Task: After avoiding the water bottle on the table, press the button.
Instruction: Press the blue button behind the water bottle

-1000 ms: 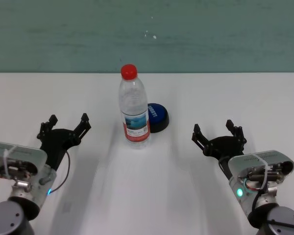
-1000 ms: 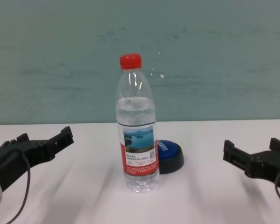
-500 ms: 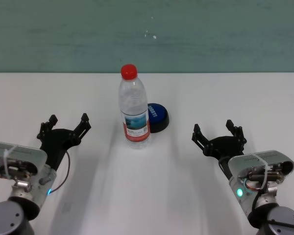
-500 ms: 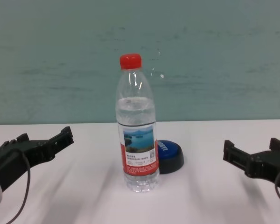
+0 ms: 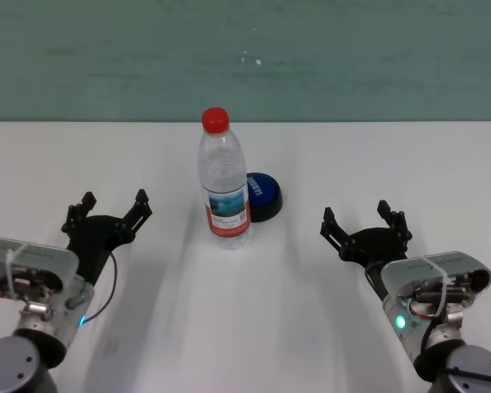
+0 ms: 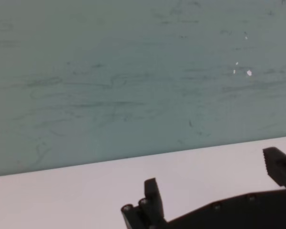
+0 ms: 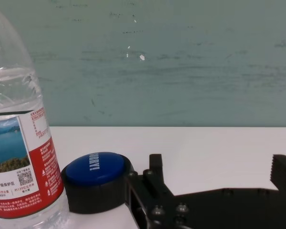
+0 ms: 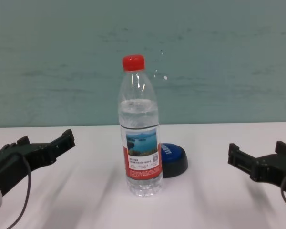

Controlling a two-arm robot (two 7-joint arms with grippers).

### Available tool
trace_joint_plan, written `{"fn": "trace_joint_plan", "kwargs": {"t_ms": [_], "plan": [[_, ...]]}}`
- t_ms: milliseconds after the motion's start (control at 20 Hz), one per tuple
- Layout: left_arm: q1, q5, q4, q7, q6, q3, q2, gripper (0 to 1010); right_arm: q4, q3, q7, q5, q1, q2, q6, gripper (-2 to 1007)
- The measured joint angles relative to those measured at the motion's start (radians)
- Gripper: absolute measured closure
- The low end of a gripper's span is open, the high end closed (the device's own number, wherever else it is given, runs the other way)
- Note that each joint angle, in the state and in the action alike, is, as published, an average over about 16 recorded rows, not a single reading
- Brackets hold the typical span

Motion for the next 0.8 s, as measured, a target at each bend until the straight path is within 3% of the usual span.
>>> {"fn": "trace_joint_plan", "kwargs": {"t_ms": [500, 800], "plan": [[0.001, 0.001, -0.002, 0.001, 0.002, 0.000, 0.000, 10, 0.000, 0.000, 0.000, 0.000, 0.000, 0.000, 0.000, 1], [0.024, 0.020, -0.041, 0.009, 0.031, -0.005, 0.004, 10, 0.000, 0.000, 0.000, 0.000, 0.000, 0.000, 0.000, 1]]}}
